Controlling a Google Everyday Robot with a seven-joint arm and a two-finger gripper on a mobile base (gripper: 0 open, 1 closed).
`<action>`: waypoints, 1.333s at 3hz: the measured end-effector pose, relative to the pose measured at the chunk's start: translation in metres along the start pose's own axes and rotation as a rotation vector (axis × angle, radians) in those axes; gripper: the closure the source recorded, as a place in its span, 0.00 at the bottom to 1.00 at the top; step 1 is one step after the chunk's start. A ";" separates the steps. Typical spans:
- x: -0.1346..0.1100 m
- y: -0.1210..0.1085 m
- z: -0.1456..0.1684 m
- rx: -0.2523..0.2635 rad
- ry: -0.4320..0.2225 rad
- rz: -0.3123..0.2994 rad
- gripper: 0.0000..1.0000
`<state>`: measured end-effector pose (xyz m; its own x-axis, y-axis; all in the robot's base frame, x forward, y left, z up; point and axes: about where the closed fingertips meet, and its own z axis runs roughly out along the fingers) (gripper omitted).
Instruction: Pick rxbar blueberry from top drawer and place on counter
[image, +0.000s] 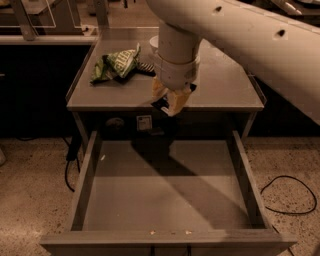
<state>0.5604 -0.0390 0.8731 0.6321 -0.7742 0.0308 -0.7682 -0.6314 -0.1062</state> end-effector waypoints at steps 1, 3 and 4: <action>0.034 -0.035 -0.011 0.002 0.047 -0.027 1.00; 0.103 -0.074 0.014 0.017 -0.001 0.009 1.00; 0.133 -0.088 0.031 0.041 -0.025 0.047 1.00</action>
Offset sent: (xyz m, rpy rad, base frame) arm 0.1224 -0.0453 -0.0011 -0.0099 0.0964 0.0105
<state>0.7147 -0.0849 0.8557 0.5979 -0.8016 -0.0004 -0.7928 -0.5913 -0.1476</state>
